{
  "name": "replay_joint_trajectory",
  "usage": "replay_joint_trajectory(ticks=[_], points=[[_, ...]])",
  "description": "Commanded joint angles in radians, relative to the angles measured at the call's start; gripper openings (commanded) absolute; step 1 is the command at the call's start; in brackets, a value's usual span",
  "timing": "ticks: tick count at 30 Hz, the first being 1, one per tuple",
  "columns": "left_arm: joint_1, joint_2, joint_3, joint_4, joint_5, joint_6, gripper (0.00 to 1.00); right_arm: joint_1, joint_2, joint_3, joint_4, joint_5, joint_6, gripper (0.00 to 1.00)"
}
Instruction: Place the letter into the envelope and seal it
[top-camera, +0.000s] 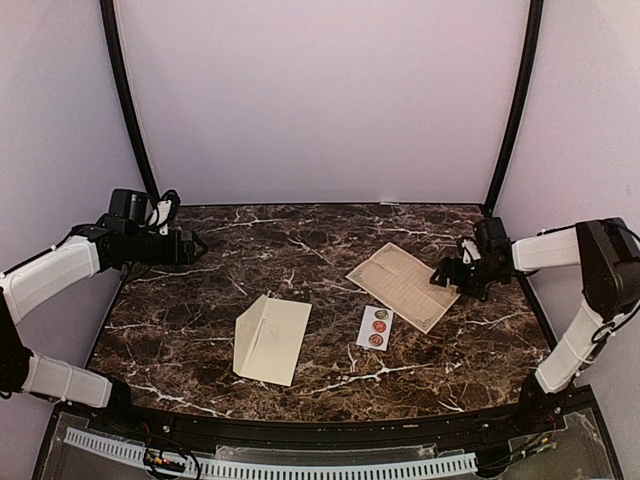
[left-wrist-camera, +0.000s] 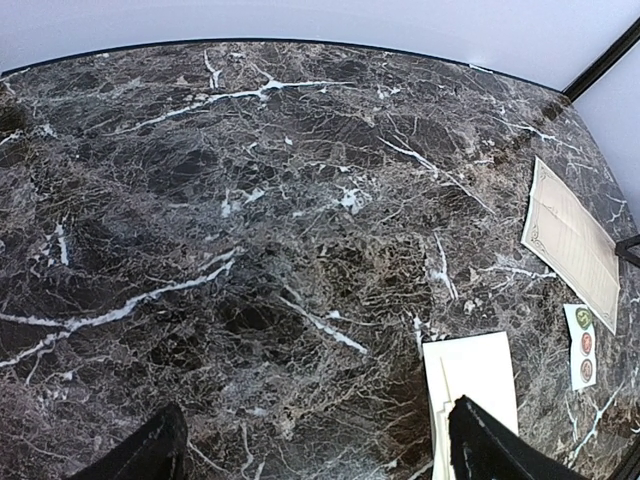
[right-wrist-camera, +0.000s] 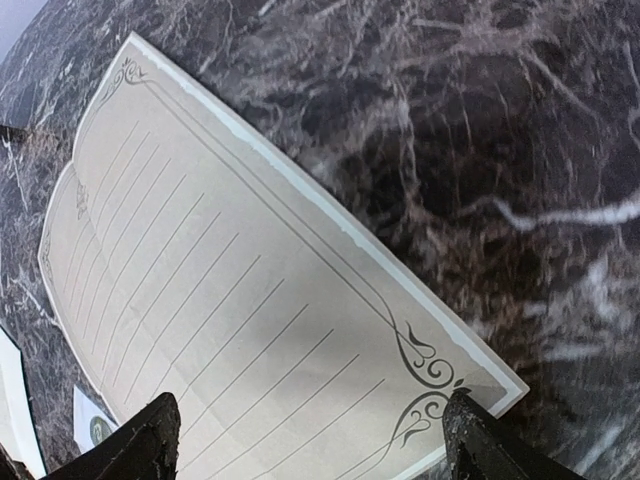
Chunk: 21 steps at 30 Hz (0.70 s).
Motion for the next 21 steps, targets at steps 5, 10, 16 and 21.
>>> replay_joint_trajectory(ticks=[5, 10, 16, 21], points=[[0.003, -0.034, -0.013, 0.015, 0.039, -0.011, 0.89, 0.087, -0.19, -0.238, -0.093, -0.006, 0.182, 0.87], [0.001, -0.04, -0.015, 0.021, 0.052, -0.014, 0.88, 0.162, -0.364, -0.279, -0.158, -0.012, 0.273, 0.87], [-0.109, -0.025, 0.011, 0.054, 0.061, -0.066, 0.86, 0.162, -0.499, -0.161, -0.247, 0.066, 0.253, 0.92], [-0.268, 0.038, 0.027, 0.203, 0.082, -0.245, 0.85, 0.108, -0.404, -0.086, -0.233, 0.065, 0.155, 0.92]])
